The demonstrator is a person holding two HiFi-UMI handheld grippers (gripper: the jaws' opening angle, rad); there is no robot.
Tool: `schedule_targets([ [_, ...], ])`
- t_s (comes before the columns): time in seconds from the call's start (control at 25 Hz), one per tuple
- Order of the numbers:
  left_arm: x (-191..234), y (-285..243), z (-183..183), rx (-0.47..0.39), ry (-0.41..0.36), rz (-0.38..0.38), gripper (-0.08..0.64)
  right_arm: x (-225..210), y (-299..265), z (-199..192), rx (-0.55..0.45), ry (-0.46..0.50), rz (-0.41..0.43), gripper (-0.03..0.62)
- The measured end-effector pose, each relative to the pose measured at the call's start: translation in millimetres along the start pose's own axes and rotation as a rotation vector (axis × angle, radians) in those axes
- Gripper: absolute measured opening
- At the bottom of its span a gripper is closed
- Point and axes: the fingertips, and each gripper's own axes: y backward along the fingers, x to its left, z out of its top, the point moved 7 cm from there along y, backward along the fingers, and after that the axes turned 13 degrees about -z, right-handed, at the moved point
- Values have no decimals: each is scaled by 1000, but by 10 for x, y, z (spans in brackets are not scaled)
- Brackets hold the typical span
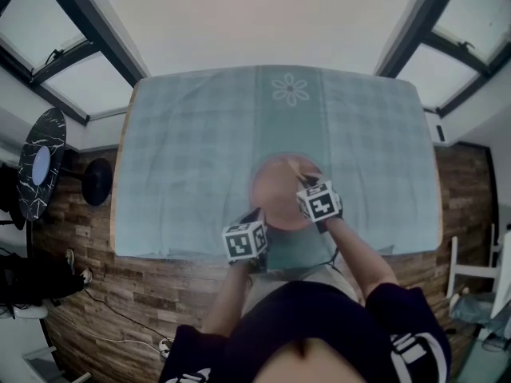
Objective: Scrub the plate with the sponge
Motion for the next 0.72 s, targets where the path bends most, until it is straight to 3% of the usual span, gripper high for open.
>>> schedule_targets([
  [0.72, 28, -13, -74, -8, 38, 14, 12, 327, -334, 11, 57, 77, 54, 35],
])
